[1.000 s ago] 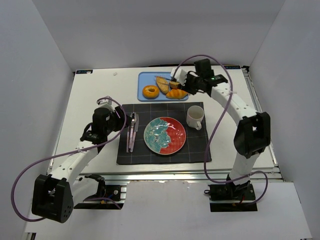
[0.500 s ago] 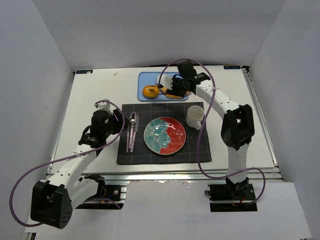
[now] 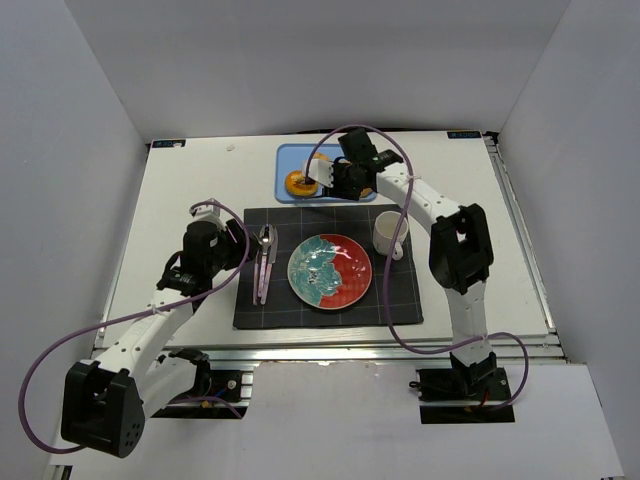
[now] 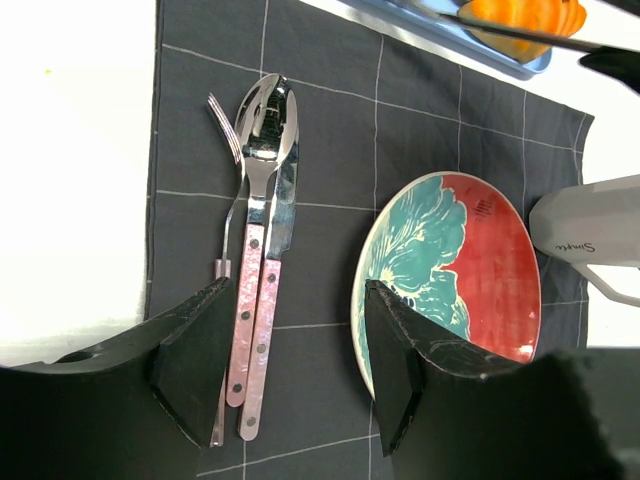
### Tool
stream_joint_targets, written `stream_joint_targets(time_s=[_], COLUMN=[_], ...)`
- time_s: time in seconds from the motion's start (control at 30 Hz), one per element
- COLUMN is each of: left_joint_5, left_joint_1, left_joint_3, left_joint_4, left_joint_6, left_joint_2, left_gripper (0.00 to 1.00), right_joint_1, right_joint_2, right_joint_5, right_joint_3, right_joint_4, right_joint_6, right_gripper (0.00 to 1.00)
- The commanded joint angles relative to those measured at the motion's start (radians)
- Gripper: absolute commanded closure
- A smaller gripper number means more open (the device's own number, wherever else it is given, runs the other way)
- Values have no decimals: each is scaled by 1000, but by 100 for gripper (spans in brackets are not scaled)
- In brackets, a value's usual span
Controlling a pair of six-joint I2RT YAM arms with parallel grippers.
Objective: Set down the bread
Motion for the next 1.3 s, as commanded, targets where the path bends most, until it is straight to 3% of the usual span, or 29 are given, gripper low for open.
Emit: stream_joint_targets(time_s=[0.0,0.07,0.17,0.3,0.5,0.77,1.03,1.17,1.27], left_joint_5=[-17,-17,-15,-12,-7,17,36,48,46], left_joint_1=[-1,-1,-1,-1,-1,-1,-1,-1,-1], left_joint_3=[7,7,16,37,60,83,152,169,171], left_joint_4=[-7,-4,6,19,34,95,108,111,106], left_joint_6=[10,10,10,16,26,29,49,49,49], left_joint_2=[-16,-16,-2,24,54,139,223,249,248], left_gripper=[36,36,36,36,36,36,36,36,36], right_joint_1=[2,2,2,1,-16,-18,-16,-16,-18], right_joint_2=[11,18,21,-21,-225,-629,-781,-773,-755], right_joint_5=[27,27,16,-23,-144,-237,-249,-241,-237], right_joint_3=[51,55,66,62,-55,-551,-707,-741,-748], right_joint_4=[7,1,-18,-35,-44,-110,-176,-182,-173], right_joint_6=[-30,-29,-26,-11,51,-79,-17,-7,-18], right_gripper=[51,52,61,83,92,87,83,77,67])
